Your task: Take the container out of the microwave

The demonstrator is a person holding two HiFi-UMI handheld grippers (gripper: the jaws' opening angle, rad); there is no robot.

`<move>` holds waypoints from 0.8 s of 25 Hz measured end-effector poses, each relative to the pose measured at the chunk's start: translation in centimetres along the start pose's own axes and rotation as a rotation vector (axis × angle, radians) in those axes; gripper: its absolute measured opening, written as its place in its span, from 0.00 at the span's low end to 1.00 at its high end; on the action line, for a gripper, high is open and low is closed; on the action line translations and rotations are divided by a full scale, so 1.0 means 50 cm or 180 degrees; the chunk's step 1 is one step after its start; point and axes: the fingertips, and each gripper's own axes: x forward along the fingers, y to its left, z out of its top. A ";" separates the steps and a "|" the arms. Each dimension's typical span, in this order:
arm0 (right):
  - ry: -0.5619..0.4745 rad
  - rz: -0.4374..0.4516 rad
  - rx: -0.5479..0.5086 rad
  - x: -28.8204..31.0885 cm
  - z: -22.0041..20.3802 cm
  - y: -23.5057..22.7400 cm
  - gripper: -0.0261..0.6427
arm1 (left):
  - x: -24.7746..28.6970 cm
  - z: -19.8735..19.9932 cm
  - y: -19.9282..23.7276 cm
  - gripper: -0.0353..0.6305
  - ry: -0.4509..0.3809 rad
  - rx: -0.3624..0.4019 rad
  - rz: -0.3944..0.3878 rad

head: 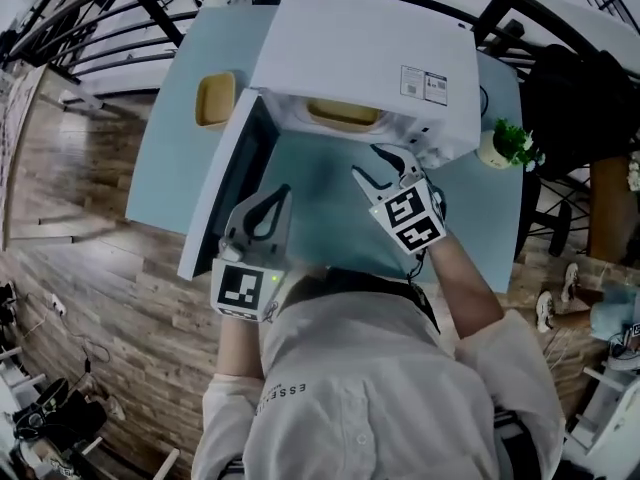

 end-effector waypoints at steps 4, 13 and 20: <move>0.0332 0.0004 -0.0336 0.057 -0.022 -0.014 0.35 | 0.023 -0.012 0.013 0.06 0.0034 -0.0099 -0.0102; 0.0982 -0.0024 -0.0982 0.180 -0.058 -0.050 0.34 | 0.050 -0.021 0.043 0.06 0.0039 -0.0147 -0.0270; 0.1392 -0.0049 -0.1470 0.238 -0.093 -0.079 0.30 | 0.057 -0.033 0.045 0.06 0.0073 -0.0048 -0.0367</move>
